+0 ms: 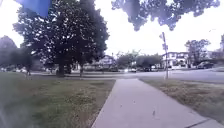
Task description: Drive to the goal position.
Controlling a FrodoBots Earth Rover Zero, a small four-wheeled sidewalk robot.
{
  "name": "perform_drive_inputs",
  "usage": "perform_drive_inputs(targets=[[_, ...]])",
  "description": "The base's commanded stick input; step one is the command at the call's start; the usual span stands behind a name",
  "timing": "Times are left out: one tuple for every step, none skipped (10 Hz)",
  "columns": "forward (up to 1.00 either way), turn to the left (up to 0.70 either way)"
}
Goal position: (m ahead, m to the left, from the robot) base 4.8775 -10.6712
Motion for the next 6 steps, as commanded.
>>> perform_drive_inputs(targets=[[0.0,-0.7],[0.0,-0.7],[0.0,-0.7],[0.0,-0.7],[0.0,-0.7],[0.0,-0.7]])
